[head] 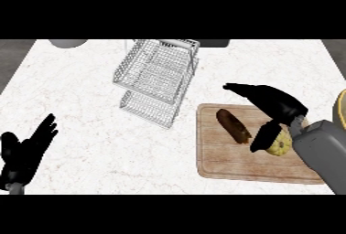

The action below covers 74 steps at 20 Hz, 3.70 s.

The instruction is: Pick the sweet potato from the cutting board and place it in the tiered basket

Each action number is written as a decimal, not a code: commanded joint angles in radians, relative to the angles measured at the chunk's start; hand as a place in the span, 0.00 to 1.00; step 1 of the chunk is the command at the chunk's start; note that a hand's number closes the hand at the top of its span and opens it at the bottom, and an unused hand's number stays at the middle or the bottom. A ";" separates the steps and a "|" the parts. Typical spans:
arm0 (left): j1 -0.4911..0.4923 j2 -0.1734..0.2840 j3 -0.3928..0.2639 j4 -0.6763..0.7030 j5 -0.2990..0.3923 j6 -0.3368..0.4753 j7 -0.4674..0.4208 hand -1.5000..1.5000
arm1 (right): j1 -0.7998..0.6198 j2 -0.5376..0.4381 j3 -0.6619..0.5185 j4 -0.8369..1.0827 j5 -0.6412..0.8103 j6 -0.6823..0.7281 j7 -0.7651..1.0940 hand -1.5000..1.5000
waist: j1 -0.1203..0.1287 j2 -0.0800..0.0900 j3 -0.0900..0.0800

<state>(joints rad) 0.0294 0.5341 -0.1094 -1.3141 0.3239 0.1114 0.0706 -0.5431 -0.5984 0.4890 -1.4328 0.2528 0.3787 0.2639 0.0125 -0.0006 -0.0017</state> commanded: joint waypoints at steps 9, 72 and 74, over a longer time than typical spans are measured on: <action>0.009 -0.044 0.040 0.019 -0.047 -0.023 -0.009 0.50 | -0.087 0.150 -0.013 -0.009 0.023 0.250 0.395 0.00 | -0.009 0.000 0.001; 0.021 -0.236 0.269 -0.052 -0.283 -0.192 0.053 0.50 | 0.079 0.430 -0.282 0.285 0.580 0.098 -0.191 1.00 | -0.012 0.000 0.002; 0.050 -0.244 0.259 -0.110 -0.292 -0.186 0.081 0.50 | 0.127 0.447 -0.272 0.250 0.594 0.061 -0.189 1.00 | -0.012 -0.001 0.002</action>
<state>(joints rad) 0.0509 0.3101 0.1575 -1.3885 0.0483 -0.0818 0.1498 -0.4855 -0.1917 0.2136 -1.0948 0.8424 0.4789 0.0522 0.0022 -0.0041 -0.0036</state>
